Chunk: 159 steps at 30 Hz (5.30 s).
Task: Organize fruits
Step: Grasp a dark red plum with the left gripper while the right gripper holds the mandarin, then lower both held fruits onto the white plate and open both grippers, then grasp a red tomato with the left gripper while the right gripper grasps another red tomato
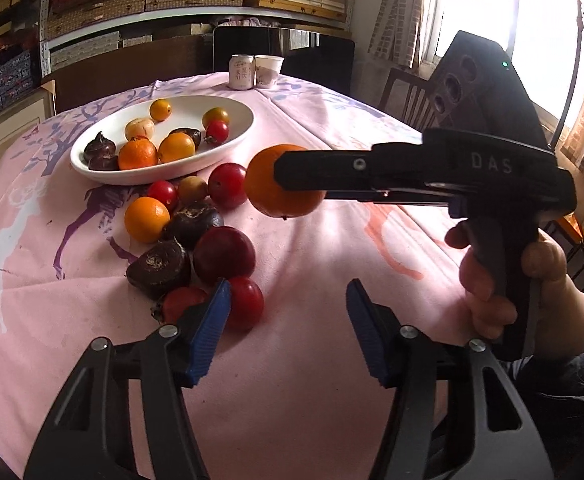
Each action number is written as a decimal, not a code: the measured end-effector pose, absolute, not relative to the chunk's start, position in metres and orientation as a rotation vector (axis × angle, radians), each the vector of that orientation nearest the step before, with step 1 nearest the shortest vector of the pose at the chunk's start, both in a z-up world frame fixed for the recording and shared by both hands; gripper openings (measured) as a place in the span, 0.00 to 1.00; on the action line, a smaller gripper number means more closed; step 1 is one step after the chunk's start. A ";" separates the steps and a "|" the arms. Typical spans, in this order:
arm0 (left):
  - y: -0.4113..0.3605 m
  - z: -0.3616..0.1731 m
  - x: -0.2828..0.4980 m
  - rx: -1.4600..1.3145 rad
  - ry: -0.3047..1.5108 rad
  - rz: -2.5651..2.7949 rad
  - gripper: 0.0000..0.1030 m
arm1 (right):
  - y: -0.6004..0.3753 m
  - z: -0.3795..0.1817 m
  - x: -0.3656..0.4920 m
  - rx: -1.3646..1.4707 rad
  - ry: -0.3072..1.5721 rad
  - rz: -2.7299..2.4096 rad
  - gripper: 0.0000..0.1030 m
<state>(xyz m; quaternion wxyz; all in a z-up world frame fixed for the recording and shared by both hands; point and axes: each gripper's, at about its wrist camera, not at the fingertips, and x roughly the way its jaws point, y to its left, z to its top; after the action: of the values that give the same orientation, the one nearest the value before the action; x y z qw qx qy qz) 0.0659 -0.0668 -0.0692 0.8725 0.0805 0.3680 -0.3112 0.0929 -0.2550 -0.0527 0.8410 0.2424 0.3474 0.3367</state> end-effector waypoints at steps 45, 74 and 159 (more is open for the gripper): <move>-0.092 -0.080 0.129 0.262 0.910 -0.516 0.39 | -0.262 -0.052 0.089 0.551 0.698 0.742 0.47; -0.030 -0.013 0.238 -0.094 0.760 -0.469 0.39 | -0.276 -0.009 0.192 0.581 0.690 0.569 0.47; 0.003 -0.080 0.105 -0.045 0.830 -0.469 0.31 | -0.171 -0.063 0.098 0.021 0.893 0.704 0.30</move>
<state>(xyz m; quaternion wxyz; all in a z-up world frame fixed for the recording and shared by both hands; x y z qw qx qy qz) 0.1047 0.0031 -0.0802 0.8883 -0.0218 0.3992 -0.2259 0.0983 -0.1713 -0.0628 0.8426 0.0101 0.4230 0.3333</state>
